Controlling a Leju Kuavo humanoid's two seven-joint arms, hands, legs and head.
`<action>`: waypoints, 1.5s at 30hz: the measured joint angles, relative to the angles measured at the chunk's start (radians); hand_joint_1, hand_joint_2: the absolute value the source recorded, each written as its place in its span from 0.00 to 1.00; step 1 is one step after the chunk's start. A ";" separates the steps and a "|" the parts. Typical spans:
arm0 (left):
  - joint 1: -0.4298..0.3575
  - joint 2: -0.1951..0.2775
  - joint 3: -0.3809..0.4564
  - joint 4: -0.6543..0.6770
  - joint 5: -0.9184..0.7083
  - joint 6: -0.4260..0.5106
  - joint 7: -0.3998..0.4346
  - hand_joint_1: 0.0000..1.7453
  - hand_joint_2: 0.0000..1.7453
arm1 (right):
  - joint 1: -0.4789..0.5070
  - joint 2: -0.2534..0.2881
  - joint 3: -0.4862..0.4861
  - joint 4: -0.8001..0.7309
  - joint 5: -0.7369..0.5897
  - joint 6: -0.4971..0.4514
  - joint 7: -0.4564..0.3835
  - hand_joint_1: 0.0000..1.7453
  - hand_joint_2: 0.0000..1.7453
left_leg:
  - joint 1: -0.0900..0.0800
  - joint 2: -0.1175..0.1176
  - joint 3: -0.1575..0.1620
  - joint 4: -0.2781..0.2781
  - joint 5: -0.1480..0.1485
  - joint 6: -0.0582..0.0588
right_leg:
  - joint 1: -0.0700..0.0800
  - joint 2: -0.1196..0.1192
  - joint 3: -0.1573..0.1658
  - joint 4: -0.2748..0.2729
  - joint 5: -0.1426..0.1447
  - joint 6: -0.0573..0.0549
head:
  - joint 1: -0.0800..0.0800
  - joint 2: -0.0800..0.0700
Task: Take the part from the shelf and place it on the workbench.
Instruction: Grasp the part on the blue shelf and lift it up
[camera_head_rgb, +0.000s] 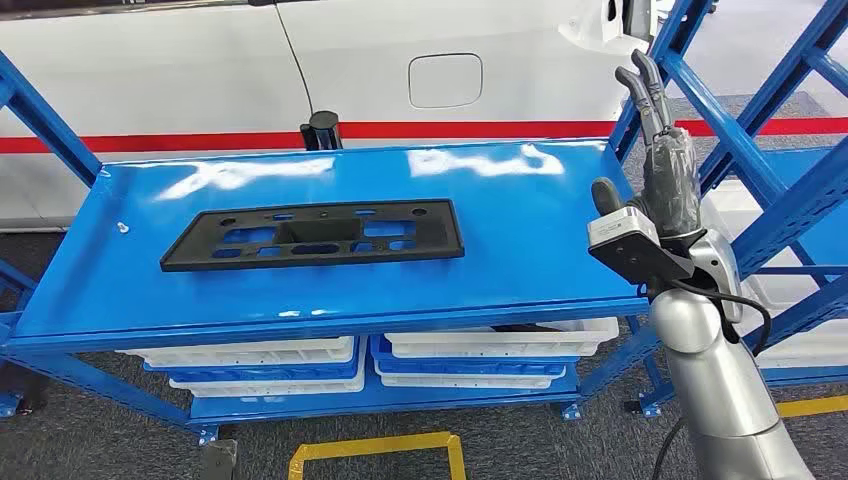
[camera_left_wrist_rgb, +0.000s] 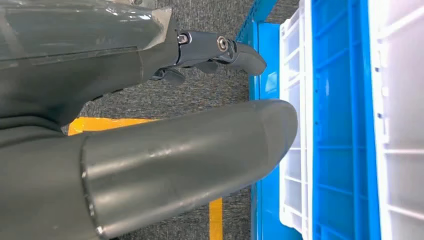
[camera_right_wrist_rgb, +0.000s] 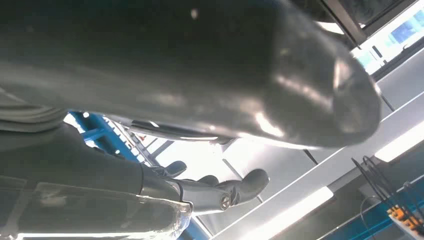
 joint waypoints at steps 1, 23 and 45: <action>0.000 0.000 0.000 0.000 0.000 0.000 0.000 0.00 0.00 | 0.000 0.000 0.001 0.000 0.000 0.000 0.000 0.00 0.00 | -0.002 0.000 0.000 0.000 -0.001 0.004 | -0.001 0.000 0.001 -0.002 0.000 0.003 | 0.000 0.000; -0.010 -0.006 0.023 -0.005 -0.034 -0.001 0.013 0.00 0.00 | 0.000 -0.010 0.005 0.001 0.006 -0.002 0.008 0.00 0.00 | -0.012 -0.002 -0.089 0.223 -0.131 0.001 | -0.006 -0.003 -0.013 0.003 0.014 -0.029 | 0.000 0.000; -0.010 -0.011 0.049 -0.010 -0.045 0.002 0.015 0.00 0.00 | -0.006 0.001 0.010 0.002 0.012 -0.002 0.014 0.00 0.00 | -0.017 -0.009 0.024 -0.004 -0.015 0.037 | 0.007 -0.002 -0.041 0.030 0.014 0.021 | 0.006 0.000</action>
